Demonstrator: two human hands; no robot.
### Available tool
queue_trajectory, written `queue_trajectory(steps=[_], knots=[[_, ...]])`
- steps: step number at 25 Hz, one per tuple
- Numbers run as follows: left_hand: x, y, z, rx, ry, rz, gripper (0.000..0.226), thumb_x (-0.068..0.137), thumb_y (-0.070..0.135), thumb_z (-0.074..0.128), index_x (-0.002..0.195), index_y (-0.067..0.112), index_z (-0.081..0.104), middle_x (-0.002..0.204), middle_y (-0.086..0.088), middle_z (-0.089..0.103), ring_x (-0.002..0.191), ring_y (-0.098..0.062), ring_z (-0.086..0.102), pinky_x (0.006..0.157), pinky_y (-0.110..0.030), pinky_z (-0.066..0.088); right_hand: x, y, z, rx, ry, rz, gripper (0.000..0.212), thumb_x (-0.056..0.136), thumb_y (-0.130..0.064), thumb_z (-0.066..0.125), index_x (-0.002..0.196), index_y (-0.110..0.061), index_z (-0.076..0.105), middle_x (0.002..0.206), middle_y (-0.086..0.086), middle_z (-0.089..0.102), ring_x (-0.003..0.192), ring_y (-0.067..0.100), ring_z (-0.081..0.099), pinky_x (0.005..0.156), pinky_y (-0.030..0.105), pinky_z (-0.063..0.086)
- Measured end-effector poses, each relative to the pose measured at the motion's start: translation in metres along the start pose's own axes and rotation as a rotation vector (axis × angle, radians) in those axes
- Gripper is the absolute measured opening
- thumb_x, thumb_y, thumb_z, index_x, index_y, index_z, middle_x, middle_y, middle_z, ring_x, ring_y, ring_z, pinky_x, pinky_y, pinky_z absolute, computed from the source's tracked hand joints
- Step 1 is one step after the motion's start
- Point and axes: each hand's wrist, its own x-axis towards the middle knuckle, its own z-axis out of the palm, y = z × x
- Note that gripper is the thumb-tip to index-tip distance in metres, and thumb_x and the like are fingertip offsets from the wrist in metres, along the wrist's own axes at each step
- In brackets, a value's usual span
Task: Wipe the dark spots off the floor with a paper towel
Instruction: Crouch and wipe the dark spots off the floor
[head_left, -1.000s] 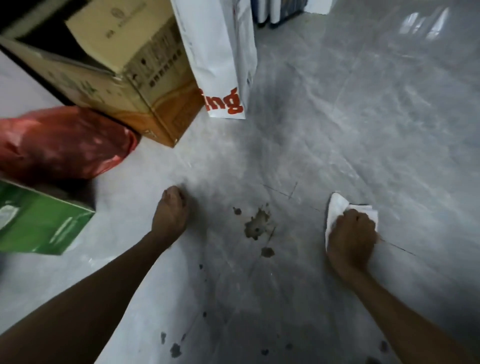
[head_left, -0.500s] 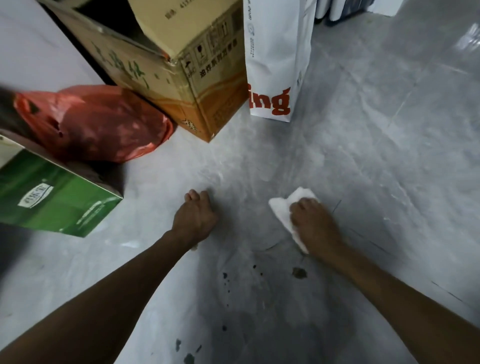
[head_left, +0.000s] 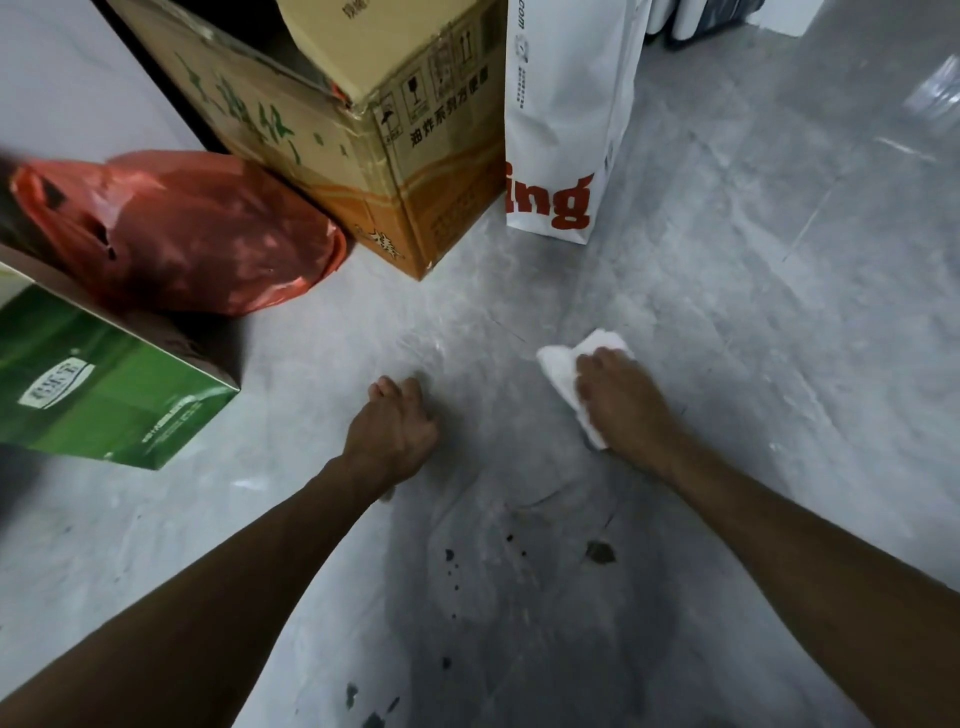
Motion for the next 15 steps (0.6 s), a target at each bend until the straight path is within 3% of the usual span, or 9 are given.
queue_trajectory(steps=[2, 3, 4, 6, 8, 10, 12, 15], knots=[[-0.001, 0.002, 0.004, -0.009, -0.001, 0.011, 0.044, 0.093, 0.036, 0.036, 0.126, 0.006, 0.037, 0.134, -0.031, 0.036, 0.119, -0.048, 0.043, 0.091, -0.049, 0.047, -0.016, 0.015, -0.003, 0.022, 0.188, 0.486, 0.024, 0.077, -0.011, 0.06, 0.099, -0.001, 0.059, 0.094, 0.023, 0.061, 0.088, 0.037, 0.056, 0.075, 0.044, 0.044], [-0.001, 0.002, 0.006, -0.006, 0.003, 0.016, 0.046, 0.092, 0.039, 0.037, 0.126, 0.008, 0.037, 0.134, -0.029, 0.035, 0.119, -0.047, 0.042, 0.09, -0.049, 0.048, -0.025, -0.005, 0.001, 0.071, 0.215, 0.561, 0.019, 0.078, -0.011, 0.06, 0.095, -0.002, 0.06, 0.09, 0.022, 0.061, 0.084, 0.037, 0.057, 0.071, 0.043, 0.044], [-0.001, 0.002, 0.007, -0.001, 0.003, 0.011, 0.048, 0.09, 0.041, 0.037, 0.126, 0.009, 0.037, 0.134, -0.028, 0.034, 0.119, -0.047, 0.041, 0.09, -0.049, 0.048, -0.032, -0.035, 0.01, 0.148, 0.197, 0.52, 0.016, 0.077, -0.011, 0.063, 0.091, -0.004, 0.061, 0.086, 0.019, 0.061, 0.08, 0.036, 0.057, 0.067, 0.042, 0.045], [0.0, 0.004, 0.009, 0.016, -0.004, -0.008, 0.049, 0.089, 0.042, 0.038, 0.127, 0.009, 0.036, 0.136, -0.03, 0.031, 0.124, -0.049, 0.036, 0.095, -0.052, 0.045, -0.055, -0.085, 0.021, 0.204, 0.15, 0.212, 0.017, 0.072, -0.013, 0.069, 0.087, -0.009, 0.062, 0.082, 0.013, 0.061, 0.075, 0.033, 0.059, 0.063, 0.039, 0.048], [-0.002, 0.009, 0.009, 0.036, -0.011, -0.031, 0.053, 0.09, 0.043, 0.034, 0.127, 0.005, 0.037, 0.136, -0.035, 0.03, 0.126, -0.052, 0.032, 0.1, -0.055, 0.041, -0.084, -0.075, 0.021, 0.168, 0.067, -0.058, 0.017, 0.069, -0.015, 0.066, 0.086, -0.013, 0.063, 0.082, 0.01, 0.061, 0.076, 0.031, 0.06, 0.064, 0.036, 0.049], [-0.008, 0.015, 0.009, 0.067, 0.013, -0.048, 0.056, 0.092, 0.044, 0.033, 0.127, 0.0, 0.039, 0.133, -0.037, 0.033, 0.124, -0.051, 0.033, 0.102, -0.054, 0.038, -0.119, -0.022, 0.01, 0.1, 0.028, -0.033, 0.015, 0.074, -0.017, 0.053, 0.083, -0.009, 0.063, 0.082, 0.013, 0.062, 0.077, 0.033, 0.06, 0.066, 0.038, 0.048], [-0.016, 0.026, 0.008, 0.087, 0.056, 0.002, 0.054, 0.093, 0.04, 0.036, 0.126, -0.003, 0.041, 0.128, -0.034, 0.04, 0.118, -0.046, 0.04, 0.099, -0.05, 0.041, -0.157, 0.033, -0.001, -0.013, 0.102, 0.269, 0.025, 0.078, -0.018, 0.041, 0.084, -0.004, 0.062, 0.083, 0.019, 0.061, 0.078, 0.036, 0.059, 0.067, 0.042, 0.046], [-0.033, 0.061, 0.021, 0.013, 0.021, 0.204, 0.048, 0.093, 0.03, 0.043, 0.126, -0.005, 0.042, 0.128, -0.026, 0.044, 0.115, -0.04, 0.044, 0.098, -0.044, 0.04, -0.184, 0.033, -0.006, 0.033, 0.253, 0.837, 0.01, 0.081, -0.009, 0.051, 0.084, -0.002, 0.057, 0.08, 0.022, 0.059, 0.074, 0.039, 0.056, 0.063, 0.045, 0.045]])
